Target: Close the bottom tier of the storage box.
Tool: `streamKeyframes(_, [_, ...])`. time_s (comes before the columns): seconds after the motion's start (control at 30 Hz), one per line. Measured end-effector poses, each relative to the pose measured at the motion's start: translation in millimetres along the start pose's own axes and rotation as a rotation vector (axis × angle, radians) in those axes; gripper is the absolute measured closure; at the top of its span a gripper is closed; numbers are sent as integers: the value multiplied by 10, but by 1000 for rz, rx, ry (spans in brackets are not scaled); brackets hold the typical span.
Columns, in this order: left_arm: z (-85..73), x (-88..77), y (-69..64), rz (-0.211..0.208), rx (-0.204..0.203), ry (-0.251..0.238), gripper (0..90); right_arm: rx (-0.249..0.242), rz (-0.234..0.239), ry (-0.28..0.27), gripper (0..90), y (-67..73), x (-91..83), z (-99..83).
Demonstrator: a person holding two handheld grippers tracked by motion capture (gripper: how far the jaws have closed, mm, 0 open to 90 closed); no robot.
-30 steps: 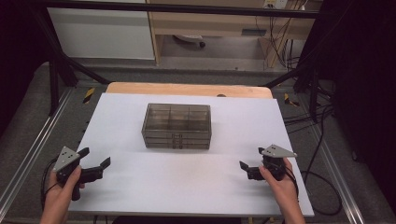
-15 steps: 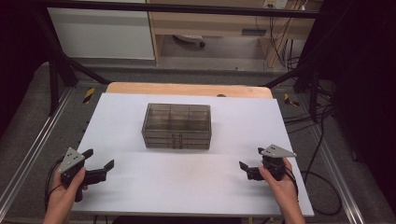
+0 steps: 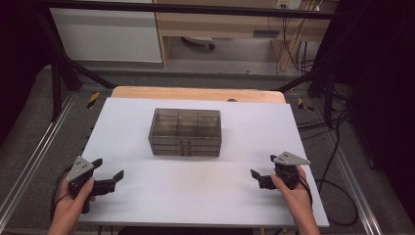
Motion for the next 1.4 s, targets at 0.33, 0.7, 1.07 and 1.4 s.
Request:
streamKeyframes(0.33, [-9,34,-85,-23,16,13,68,2,-1,8,41,-11,9,-14])
streamKeyframes(0.7, [-16,72,-167,-36,41,31,68,1,-1,8,41,-10,11,-16])
streamKeyframes(1.07, [-27,102,-246,-54,57,48,68,2,-1,12,40,-6,17,-23])
streamKeyframes(1.4, [-40,127,-299,-65,69,62,67,1,3,21,40,3,31,-36])
Point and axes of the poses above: each handheld gripper's, and its own axes: x roughly forward along the jaws, z roughly out of its top, y roughly to its left, the point moved 10 cm from there along x, roughly forward along the jaws, and after that the axes turned 9 degrees about x, right-handed, at the moved point
